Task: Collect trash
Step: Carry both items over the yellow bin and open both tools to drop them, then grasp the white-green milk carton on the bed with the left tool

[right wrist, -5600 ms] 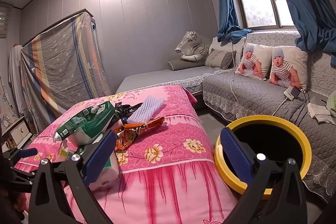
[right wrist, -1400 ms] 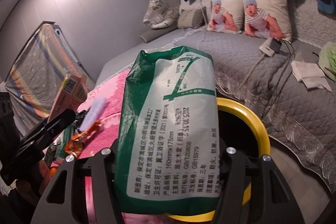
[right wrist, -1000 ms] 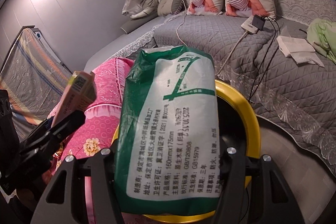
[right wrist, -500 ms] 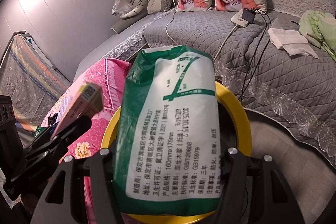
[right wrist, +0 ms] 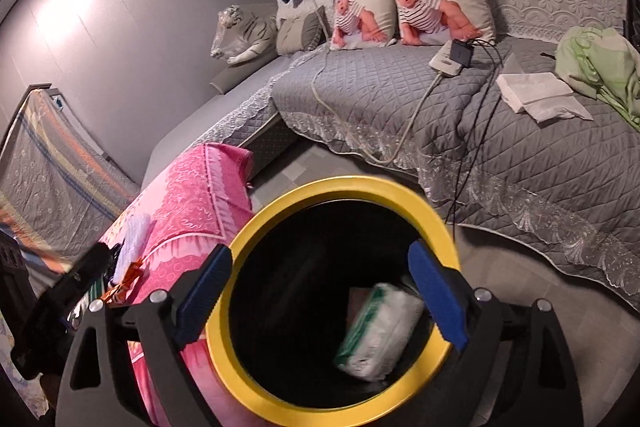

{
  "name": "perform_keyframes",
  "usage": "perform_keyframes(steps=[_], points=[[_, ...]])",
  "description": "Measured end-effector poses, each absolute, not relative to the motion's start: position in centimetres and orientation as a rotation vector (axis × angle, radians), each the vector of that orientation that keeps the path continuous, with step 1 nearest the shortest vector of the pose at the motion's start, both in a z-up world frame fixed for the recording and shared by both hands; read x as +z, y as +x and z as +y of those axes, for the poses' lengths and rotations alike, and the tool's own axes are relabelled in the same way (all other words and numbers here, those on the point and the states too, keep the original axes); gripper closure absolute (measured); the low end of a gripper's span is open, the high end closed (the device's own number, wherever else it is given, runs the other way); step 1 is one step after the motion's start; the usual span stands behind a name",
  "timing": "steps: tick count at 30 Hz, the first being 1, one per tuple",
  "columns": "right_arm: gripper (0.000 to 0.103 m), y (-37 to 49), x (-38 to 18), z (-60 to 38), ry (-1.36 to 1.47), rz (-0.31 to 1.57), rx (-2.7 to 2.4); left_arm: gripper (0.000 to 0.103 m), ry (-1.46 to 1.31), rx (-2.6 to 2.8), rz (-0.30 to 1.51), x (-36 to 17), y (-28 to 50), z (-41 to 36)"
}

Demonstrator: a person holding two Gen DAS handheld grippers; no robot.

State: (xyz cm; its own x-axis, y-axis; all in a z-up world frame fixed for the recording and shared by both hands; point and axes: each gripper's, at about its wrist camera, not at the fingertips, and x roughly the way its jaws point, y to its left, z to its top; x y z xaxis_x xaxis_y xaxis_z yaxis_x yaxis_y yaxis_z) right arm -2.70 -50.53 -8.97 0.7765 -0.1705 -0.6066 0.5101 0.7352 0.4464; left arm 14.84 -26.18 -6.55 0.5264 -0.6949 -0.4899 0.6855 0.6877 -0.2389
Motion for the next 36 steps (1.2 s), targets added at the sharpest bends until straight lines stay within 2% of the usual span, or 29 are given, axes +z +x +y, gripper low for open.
perform_keyframes(steps=[8, 12, 15, 20, 26, 29, 36], points=[[0.016, 0.0, -8.3, -46.3, 0.605, 0.581, -0.229, 0.008, -0.079, -0.706, 0.338, -1.1, 12.9, -16.9], [0.016, 1.5, -7.8, -43.7, 0.558, 0.599, -0.154, 0.008, -0.053, -0.608, 0.300, 0.6, 12.3, -11.2], [0.015, 2.7, -7.4, -41.9, 0.519, 0.612, -0.112, 0.008, -0.051, -0.534, 0.257, 1.0, 11.3, -6.0], [0.015, 4.6, -7.0, -39.4, 0.477, 0.637, -0.059, 0.008, 0.148, -0.355, 0.181, -0.3, 10.0, -0.4], [0.015, 7.1, -6.5, -36.4, 0.449, 0.662, -0.007, 0.008, 0.155, -0.382, 0.290, -3.3, 12.3, 2.9], [0.015, 8.1, -6.1, -35.0, 0.423, 0.672, 0.017, 0.008, 0.179, -0.519, 0.398, -5.0, 14.4, 3.3], [0.015, 9.6, -6.0, -32.5, 0.360, 0.696, 0.051, 0.008, 0.283, -0.670, 0.502, -7.5, 18.3, 3.5]])
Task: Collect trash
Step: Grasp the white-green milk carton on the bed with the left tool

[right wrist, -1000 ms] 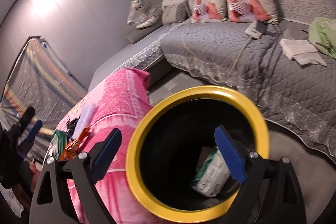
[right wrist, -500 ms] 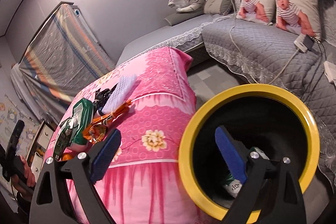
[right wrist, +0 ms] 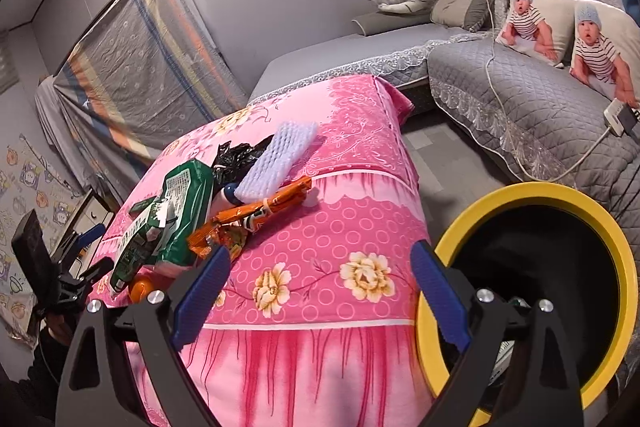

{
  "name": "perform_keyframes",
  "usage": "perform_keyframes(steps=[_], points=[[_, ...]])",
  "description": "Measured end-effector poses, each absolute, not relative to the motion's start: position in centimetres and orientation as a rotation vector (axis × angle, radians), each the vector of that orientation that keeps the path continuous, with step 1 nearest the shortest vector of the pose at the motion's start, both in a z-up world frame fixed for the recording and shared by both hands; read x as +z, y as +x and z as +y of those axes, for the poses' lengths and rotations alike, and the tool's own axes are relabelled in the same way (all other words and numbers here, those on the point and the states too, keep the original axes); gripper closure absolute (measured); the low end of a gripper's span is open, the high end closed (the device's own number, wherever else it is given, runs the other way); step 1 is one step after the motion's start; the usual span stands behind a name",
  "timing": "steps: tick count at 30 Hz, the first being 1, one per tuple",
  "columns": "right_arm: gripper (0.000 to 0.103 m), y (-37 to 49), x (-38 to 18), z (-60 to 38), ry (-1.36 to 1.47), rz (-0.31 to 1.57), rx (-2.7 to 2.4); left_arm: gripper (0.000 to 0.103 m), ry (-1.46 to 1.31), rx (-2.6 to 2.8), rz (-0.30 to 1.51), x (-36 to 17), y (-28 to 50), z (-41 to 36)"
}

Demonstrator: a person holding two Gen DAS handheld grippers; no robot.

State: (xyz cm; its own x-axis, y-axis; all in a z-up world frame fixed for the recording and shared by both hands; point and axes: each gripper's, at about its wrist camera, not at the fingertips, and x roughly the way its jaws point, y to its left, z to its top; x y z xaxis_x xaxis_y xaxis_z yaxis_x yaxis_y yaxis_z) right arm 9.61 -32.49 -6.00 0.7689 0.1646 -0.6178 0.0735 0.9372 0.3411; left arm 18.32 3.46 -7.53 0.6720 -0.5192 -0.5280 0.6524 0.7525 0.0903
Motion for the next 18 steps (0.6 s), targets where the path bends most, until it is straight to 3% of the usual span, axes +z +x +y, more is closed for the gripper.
perform_keyframes(steps=[13, 16, 18], points=[[0.015, 10.8, -7.1, -31.7, 0.369, 0.728, 0.068, 0.009, 0.302, -0.768, 0.648, -10.7, 22.2, 3.3], [0.015, 10.7, -7.0, -31.7, 0.369, 0.727, 0.068, 0.027, 0.313, -0.786, 0.665, -11.2, 22.3, 3.2], [0.015, 10.6, -7.0, -31.7, 0.368, 0.725, 0.069, 0.034, 0.330, -0.789, 0.671, -11.4, 22.0, 3.0]])
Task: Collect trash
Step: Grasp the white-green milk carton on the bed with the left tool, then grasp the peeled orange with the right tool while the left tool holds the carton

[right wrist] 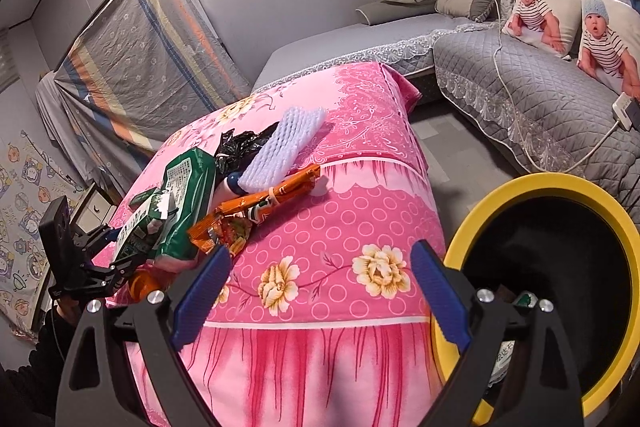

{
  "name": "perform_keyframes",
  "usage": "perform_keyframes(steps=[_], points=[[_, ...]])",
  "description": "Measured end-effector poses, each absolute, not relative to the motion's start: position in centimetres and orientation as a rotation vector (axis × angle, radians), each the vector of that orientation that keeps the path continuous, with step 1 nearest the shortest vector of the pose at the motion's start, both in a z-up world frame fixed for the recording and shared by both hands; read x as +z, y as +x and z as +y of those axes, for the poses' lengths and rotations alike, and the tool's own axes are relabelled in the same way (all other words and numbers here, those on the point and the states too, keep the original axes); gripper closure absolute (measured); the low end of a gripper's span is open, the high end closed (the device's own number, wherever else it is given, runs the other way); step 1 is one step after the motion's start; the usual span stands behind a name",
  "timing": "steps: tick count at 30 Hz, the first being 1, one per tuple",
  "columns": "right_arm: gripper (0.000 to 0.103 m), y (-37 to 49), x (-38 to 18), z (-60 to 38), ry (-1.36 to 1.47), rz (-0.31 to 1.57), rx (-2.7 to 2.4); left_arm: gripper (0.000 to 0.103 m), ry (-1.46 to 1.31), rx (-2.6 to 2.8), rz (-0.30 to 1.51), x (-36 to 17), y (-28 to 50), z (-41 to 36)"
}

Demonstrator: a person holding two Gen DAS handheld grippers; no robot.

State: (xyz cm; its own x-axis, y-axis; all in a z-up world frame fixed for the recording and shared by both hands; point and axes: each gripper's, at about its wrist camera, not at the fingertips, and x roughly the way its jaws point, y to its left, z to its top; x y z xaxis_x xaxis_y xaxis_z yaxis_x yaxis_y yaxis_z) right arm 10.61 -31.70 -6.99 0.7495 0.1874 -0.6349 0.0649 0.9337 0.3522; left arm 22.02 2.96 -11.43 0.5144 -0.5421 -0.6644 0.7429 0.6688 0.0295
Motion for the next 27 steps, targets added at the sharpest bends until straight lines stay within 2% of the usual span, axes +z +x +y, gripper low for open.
perform_keyframes(steps=[2, 9, 20, 27], points=[[0.015, 10.4, -6.8, -31.7, 0.366, 0.719, 0.069, 0.039, 0.331, -0.791, 0.667, -11.4, 21.7, 3.0], [0.015, 9.4, -5.5, -29.3, 0.272, 0.675, 0.165, 0.041, 0.298, -0.781, 0.620, -9.8, 19.7, 4.6], [0.016, 9.8, -6.5, -13.8, -0.132, 0.673, 0.632, 0.042, 0.052, -0.657, 0.501, -7.0, 15.0, 10.8], [0.036, 12.5, -7.4, -6.3, -0.245, 0.706, 0.837, 0.042, -0.116, -0.478, 0.424, -5.9, 12.5, 14.8]])
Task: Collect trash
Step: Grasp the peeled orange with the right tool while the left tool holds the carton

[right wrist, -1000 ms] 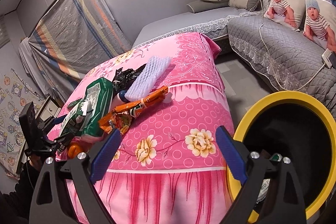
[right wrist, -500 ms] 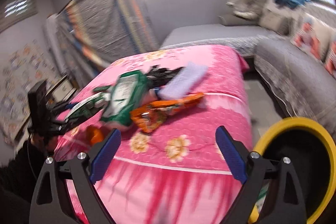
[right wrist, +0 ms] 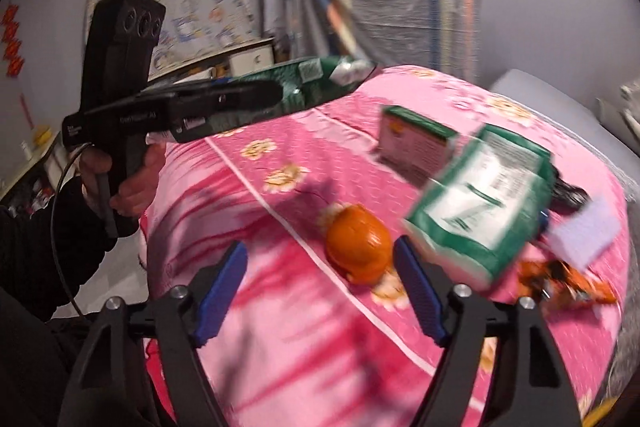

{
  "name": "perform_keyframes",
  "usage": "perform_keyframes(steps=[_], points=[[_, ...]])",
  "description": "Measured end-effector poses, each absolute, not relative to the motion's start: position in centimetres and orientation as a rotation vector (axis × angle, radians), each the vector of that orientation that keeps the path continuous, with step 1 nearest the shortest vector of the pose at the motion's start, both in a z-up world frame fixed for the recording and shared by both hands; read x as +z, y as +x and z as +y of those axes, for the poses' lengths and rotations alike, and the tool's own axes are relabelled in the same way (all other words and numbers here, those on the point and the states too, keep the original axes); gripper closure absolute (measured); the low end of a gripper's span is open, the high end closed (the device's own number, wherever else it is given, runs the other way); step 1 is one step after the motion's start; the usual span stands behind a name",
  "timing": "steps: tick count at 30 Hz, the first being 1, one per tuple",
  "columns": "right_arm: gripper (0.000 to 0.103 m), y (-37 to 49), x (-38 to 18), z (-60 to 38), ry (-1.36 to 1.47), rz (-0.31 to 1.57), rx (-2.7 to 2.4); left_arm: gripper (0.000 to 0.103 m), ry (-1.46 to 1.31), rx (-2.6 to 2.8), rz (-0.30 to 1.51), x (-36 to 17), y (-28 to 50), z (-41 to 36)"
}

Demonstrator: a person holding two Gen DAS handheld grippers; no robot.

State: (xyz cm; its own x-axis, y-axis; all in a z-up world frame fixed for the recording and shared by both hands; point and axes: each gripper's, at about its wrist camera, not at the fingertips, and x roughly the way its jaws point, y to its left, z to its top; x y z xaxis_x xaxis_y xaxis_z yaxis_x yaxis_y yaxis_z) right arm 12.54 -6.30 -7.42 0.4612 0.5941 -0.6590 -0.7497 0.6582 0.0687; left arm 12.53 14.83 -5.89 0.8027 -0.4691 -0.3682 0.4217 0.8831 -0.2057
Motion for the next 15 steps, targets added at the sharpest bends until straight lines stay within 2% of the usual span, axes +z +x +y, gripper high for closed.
perform_keyframes(steps=[3, 15], points=[[0.042, 14.6, -8.3, -4.2, -0.294, 0.745, 0.831, 0.042, -0.167, -0.466, 0.407, -5.7, 11.7, 16.0], [0.047, 18.8, -11.9, -2.2, -0.404, 0.848, 0.741, 0.041, -0.187, -0.457, 0.391, -6.0, 10.4, 17.4]])
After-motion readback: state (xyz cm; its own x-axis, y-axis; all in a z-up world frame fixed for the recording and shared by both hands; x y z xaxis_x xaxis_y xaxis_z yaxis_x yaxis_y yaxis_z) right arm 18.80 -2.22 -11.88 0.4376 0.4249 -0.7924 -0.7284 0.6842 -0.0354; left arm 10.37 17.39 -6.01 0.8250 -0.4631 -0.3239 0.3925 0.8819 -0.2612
